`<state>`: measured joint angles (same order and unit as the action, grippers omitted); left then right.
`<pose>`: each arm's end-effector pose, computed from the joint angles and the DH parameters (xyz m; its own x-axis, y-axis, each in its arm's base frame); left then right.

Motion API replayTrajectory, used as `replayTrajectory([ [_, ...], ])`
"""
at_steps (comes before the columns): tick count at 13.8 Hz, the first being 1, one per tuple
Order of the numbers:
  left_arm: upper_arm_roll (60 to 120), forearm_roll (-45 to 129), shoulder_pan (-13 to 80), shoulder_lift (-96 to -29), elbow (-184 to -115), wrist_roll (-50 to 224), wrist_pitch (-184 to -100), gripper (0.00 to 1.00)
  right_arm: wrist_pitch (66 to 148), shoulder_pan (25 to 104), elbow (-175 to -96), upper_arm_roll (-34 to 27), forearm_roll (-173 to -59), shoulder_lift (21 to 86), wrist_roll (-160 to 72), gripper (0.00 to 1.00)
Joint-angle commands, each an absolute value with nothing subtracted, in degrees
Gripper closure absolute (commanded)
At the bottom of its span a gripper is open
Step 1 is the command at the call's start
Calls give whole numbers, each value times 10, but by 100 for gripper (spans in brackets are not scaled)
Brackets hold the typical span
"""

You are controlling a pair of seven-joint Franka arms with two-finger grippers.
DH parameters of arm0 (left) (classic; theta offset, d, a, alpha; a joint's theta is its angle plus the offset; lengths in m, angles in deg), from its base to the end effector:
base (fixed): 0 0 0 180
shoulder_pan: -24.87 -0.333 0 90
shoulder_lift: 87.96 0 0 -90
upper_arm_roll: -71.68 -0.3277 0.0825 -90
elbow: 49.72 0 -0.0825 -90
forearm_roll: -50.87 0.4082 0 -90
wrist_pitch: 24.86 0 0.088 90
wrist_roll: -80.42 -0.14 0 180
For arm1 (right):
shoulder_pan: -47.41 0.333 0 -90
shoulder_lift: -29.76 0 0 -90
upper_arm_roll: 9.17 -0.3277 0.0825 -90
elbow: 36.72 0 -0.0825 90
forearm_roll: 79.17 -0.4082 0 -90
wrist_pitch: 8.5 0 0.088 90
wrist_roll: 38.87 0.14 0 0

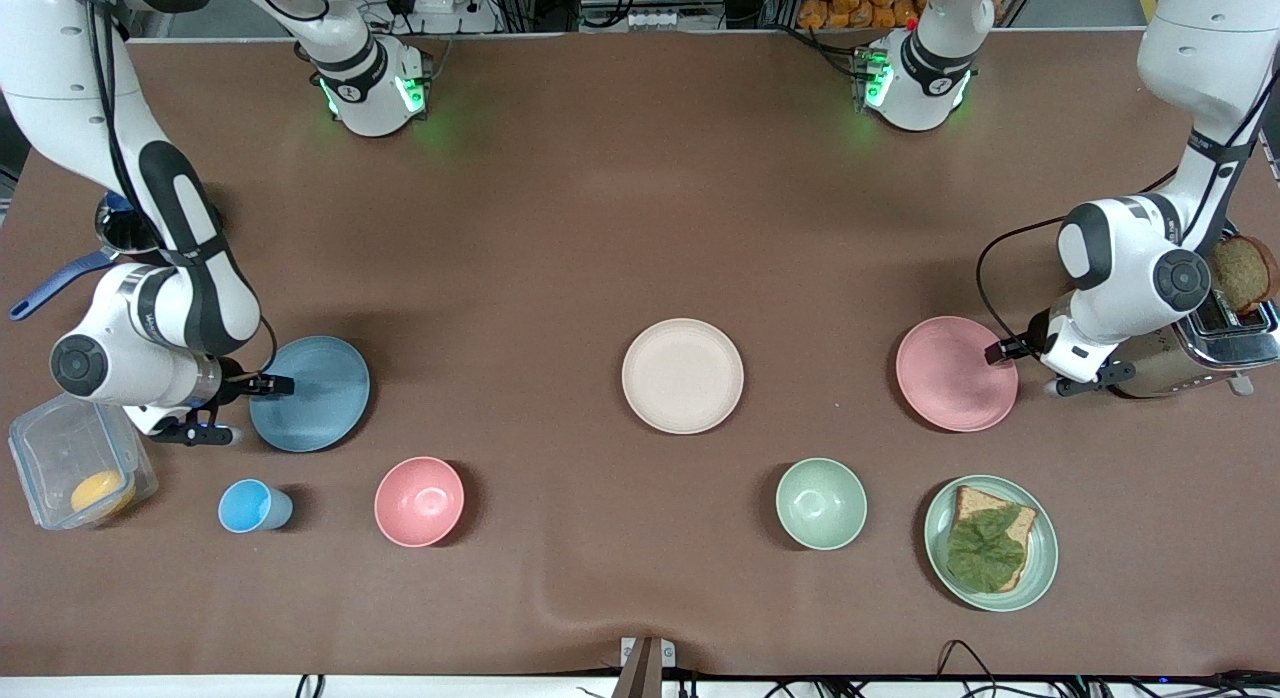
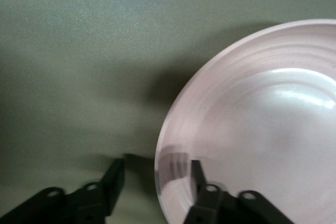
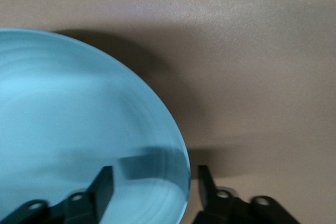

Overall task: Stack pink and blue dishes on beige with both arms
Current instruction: 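Grasp the pink plate rim with the left gripper and lift it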

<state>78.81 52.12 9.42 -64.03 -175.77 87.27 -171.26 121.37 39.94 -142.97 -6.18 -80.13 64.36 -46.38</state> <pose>0.5583 0.0781 0.1435 0.9659 0.2511 -0.0630 0.2534 -0.9668 0.0321 0.6252 -0.1145 0.1377 0.9801 -0.0554 -0.1904 -0.0576 -0.9983 -0.0059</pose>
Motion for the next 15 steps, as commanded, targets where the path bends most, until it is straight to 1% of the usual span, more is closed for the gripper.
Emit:
replayTrajectory([
  [1,794,533,83,-636,-1752,874,-1716,100,1219,388,-1432,-70,-803,647,-472,100],
  [3,795,533,83,-644,-1751,868,-1715,100,1218,389,-1432,-70,-803,647,-472,100],
  [7,804,533,81,-691,-1752,856,-1707,100,1211,391,-1432,-70,-803,636,-487,100],
  [9,827,528,80,-721,-1750,856,-1683,100,1194,391,-1429,-70,-803,620,-519,100],
  [11,870,523,81,-750,-1732,864,-1637,100,1173,391,-1427,-70,-803,598,-525,100],
  [12,894,504,82,-754,-1717,874,-1616,100,1161,391,-1425,-70,-803,588,-525,100],
  [15,975,466,90,-743,-1685,1007,-1592,100,1140,395,-1425,-71,-803,560,-528,100],
])
